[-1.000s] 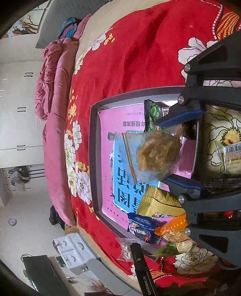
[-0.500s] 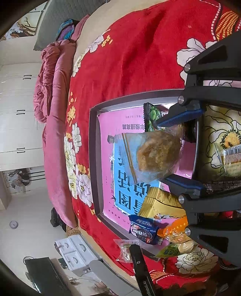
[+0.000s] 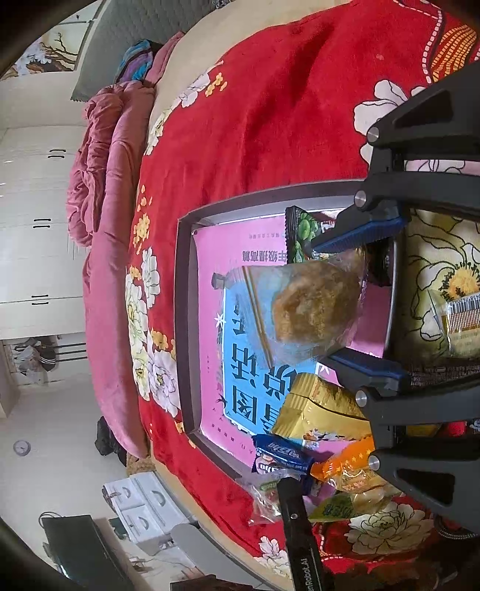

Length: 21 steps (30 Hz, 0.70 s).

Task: Organize snacks
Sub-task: 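Lower the red-candy bag with the left gripper while the right lowers the brown-snack bag toward the tray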

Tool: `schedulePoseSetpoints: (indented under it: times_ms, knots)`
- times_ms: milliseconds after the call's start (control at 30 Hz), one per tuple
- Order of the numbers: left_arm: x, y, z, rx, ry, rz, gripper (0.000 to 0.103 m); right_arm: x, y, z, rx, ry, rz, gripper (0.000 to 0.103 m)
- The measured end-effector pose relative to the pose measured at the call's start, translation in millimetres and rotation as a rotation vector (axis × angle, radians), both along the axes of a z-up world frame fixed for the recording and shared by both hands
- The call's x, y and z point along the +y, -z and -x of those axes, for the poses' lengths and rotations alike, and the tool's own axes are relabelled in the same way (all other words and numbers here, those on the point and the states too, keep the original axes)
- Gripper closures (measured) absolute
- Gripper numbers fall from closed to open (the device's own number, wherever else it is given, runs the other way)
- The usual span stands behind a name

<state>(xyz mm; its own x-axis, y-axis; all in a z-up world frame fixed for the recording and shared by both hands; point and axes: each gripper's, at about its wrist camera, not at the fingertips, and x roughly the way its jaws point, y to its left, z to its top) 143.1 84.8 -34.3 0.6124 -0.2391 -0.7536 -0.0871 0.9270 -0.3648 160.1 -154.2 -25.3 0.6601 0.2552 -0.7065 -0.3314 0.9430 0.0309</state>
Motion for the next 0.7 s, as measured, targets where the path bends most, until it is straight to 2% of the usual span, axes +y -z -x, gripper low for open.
schedulePoseSetpoints:
  times_ms: [267,700]
  knots:
    - [-5.8,2.3,-1.1,0.007,0.033,0.028,0.048,-5.5,1.1,-2.9,0.001,0.038,0.022,0.050]
    - [-20.7,3.8,-5.3,0.011,0.077,0.004,0.044,-13.7,0.6,-4.1,0.004,0.067,0.023,0.050]
